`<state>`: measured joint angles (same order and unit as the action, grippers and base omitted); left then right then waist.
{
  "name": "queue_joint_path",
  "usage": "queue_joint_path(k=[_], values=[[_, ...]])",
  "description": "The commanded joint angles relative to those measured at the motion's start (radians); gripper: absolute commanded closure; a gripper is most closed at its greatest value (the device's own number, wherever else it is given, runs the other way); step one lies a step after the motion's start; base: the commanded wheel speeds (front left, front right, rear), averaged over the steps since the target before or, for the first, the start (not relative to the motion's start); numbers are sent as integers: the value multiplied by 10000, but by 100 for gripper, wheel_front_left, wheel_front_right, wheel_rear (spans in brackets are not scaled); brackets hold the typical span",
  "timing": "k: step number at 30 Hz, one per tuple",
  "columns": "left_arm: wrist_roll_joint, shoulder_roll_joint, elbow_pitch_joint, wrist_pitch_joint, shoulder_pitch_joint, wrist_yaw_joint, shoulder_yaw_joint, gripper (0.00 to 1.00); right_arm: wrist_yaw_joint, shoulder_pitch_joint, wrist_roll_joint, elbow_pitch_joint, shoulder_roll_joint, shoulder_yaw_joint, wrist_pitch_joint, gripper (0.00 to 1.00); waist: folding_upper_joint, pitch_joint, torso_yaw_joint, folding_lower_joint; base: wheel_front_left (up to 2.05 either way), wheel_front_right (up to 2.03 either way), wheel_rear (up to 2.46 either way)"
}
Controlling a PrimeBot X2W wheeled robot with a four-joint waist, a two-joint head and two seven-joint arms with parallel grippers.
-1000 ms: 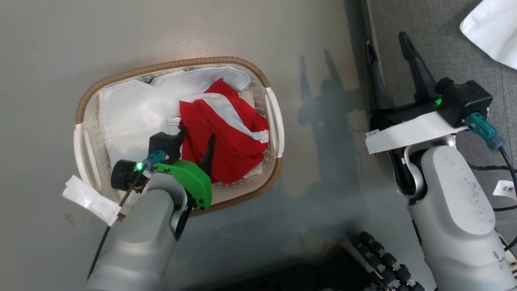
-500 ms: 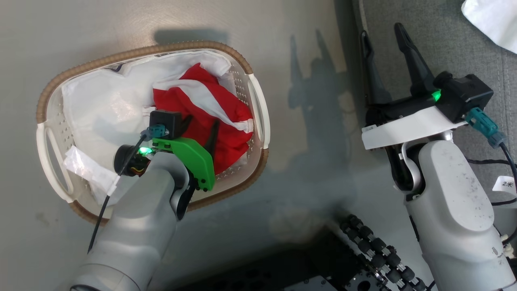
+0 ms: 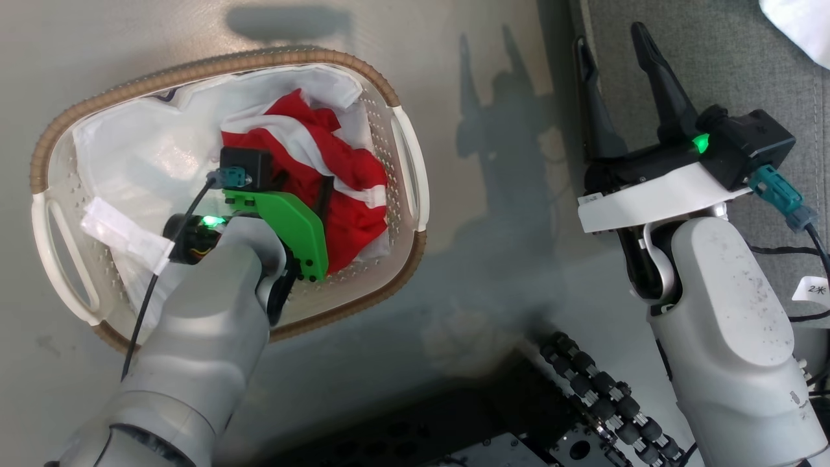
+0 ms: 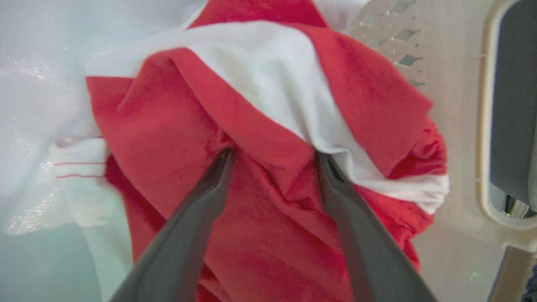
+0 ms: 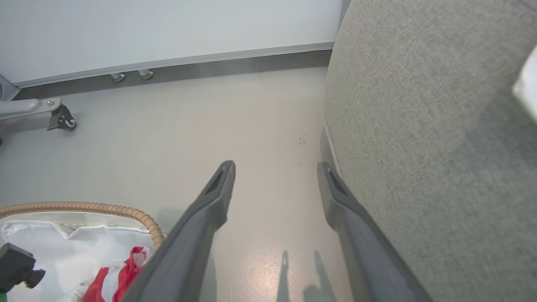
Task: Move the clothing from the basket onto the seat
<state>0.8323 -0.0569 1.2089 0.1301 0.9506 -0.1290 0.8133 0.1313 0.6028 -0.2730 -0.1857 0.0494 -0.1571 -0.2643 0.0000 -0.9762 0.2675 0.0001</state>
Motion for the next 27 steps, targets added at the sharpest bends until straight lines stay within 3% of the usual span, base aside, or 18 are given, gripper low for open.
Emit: queue_joint_path(k=[1, 3, 4, 6, 15, 27], values=[[-109, -69, 159, -17, 213, -21, 88, 0, -10, -51, 33, 57, 35, -7, -2, 0, 0, -10, -11, -1, 0, 0, 0], [-108, -54, 306, -29, 302, -23, 158, 0, -10, -54, 43, 69, 34, -10, -2, 0, 0, -28, -22, -1, 0, 0, 0], [-146, -43, 368, -66, 324, -23, 209, 20, -10, -53, 48, 72, 34, -13, -2, 0, 0, -31, -27, -1, 0, 0, 0], [-168, -27, 437, -82, 344, -22, 321, 100, -10, -60, 74, 64, 34, -18, -2, 0, 0, -23, -40, -1, 0, 0, 0], [-132, -8, 138, 491, -5, -23, 933, 100, -10, -6, 130, -111, 34, -58, -2, 0, 0, 428, -154, -1, 0, 0, 0], [431, -329, -1010, 1283, -1215, -23, 1823, 100, -10, -643, 479, -573, 38, -80, -2, 0, 0, 2207, -840, -1, 0, 0, 0]])
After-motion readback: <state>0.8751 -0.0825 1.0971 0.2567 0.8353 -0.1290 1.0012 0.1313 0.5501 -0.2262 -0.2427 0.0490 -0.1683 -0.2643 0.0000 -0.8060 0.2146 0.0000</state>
